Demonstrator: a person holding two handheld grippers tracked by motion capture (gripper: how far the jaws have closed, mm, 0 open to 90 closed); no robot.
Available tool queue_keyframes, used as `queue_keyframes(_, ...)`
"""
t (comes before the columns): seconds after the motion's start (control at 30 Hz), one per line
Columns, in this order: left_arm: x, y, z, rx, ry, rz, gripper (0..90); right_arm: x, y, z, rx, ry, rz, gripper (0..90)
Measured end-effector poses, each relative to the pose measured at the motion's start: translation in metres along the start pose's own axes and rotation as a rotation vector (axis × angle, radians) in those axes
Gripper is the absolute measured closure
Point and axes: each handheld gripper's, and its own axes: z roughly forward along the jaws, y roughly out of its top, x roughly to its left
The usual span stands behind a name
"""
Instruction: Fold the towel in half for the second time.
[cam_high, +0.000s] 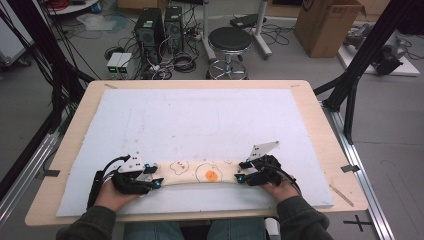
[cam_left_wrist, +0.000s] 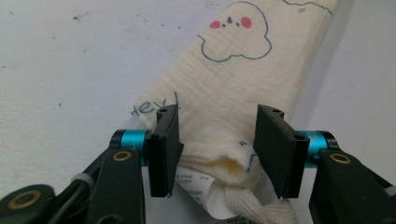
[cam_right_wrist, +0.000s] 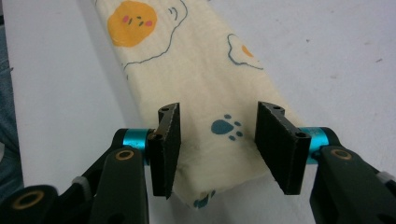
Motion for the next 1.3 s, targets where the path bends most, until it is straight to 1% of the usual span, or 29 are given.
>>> queue_keyframes(0.1,-0.001,0.000,0.000,0.001,0.004,0.003,50.3,0.003,-0.003,-0.001,-0.005,-0.014,-0.004,49.6)
queue_keyframes(0.17,-0.001,0.000,0.000,0.002,0.009,0.005,50.3,0.004,-0.003,-0.001,-0.011,-0.026,-0.023,49.5)
queue_keyframes(0.27,-0.001,0.000,0.000,0.005,0.011,0.011,50.4,0.005,-0.004,-0.001,-0.013,-0.029,-0.023,49.2)
queue_keyframes(0.33,-0.002,0.000,0.001,0.000,0.012,0.008,50.4,0.005,-0.005,-0.001,-0.015,-0.034,-0.028,49.0)
queue_keyframes(0.37,-0.002,-0.001,0.000,0.002,0.014,0.012,50.4,0.006,-0.005,-0.002,-0.011,-0.036,-0.016,48.9)
queue_keyframes(0.4,-0.002,-0.001,0.001,-0.001,0.014,0.006,50.4,0.006,-0.005,-0.001,-0.016,-0.039,-0.021,48.8)
queue_keyframes(0.47,-0.002,-0.001,0.000,0.002,0.013,0.012,50.4,0.007,-0.006,-0.001,-0.014,-0.042,-0.017,48.4)
queue_keyframes(0.53,-0.002,-0.001,0.000,0.000,0.013,0.005,50.4,0.008,-0.005,-0.001,-0.018,-0.047,-0.020,47.8)
queue_keyframes(0.57,-0.002,0.000,0.000,0.003,0.016,0.011,50.4,0.008,-0.005,-0.001,-0.022,-0.044,-0.015,45.7)
queue_keyframes(0.6,-0.003,0.000,-0.001,0.001,0.012,0.010,50.2,0.007,-0.005,-0.001,-0.023,-0.032,-0.001,41.5)
queue_keyframes(0.63,-0.002,0.001,-0.002,-0.006,-0.002,0.005,48.7,0.008,-0.003,-0.001,-0.027,-0.013,0.005,37.4)
queue_keyframes(0.67,-0.002,0.002,-0.004,-0.016,-0.010,0.000,45.8,0.008,-0.002,-0.003,-0.042,-0.005,0.001,34.7)
queue_keyframes(0.7,-0.002,0.003,-0.006,-0.030,-0.012,-0.005,45.1,0.007,-0.001,-0.006,-0.074,0.003,0.009,33.4)
queue_keyframes(0.73,-0.001,0.004,-0.008,-0.050,-0.024,-0.013,44.2,0.005,0.000,-0.009,-0.117,0.009,0.021,33.3)
queue_keyframes(0.77,0.000,0.006,-0.010,-0.066,-0.024,-0.019,43.2,0.003,0.001,-0.013,-0.158,0.019,0.035,33.3)
queue_keyframes(0.8,0.001,0.007,-0.012,-0.084,-0.022,-0.025,42.9,0.000,0.002,-0.017,-0.187,0.019,0.051,33.4)
queue_keyframes(0.87,0.004,0.010,-0.016,-0.113,-0.010,-0.044,41.6,-0.007,0.003,-0.021,-0.202,-0.004,0.089,34.0)
queue_keyframes(0.93,0.008,0.013,-0.017,-0.140,0.001,-0.061,39.7,-0.014,0.001,-0.022,-0.193,-0.017,0.131,35.9)
queue_keyframes(1.0,0.011,0.015,-0.016,-0.151,0.010,-0.073,38.5,-0.022,0.000,-0.020,-0.176,-0.030,0.165,39.1)
queue_keyframes(1.07,0.015,0.016,-0.014,-0.150,0.037,-0.081,38.2,-0.030,0.000,-0.017,-0.159,-0.042,0.200,42.8)
queue_keyframes(1.1,0.017,0.015,-0.013,-0.149,0.044,-0.094,38.3,-0.034,0.000,-0.015,-0.143,-0.047,0.216,44.4)
queue_keyframes(1.17,0.021,0.015,-0.010,-0.130,0.063,-0.118,40.5,-0.039,-0.001,-0.012,-0.123,-0.048,0.238,47.9)
queue_keyframes(1.23,0.026,0.015,-0.007,-0.117,0.063,-0.135,43.0,-0.042,-0.001,-0.009,-0.103,-0.034,0.261,50.9)
queue_keyframes(1.3,0.028,0.015,-0.005,-0.095,0.097,-0.146,46.1,-0.044,-0.001,-0.007,-0.095,-0.020,0.256,52.5)
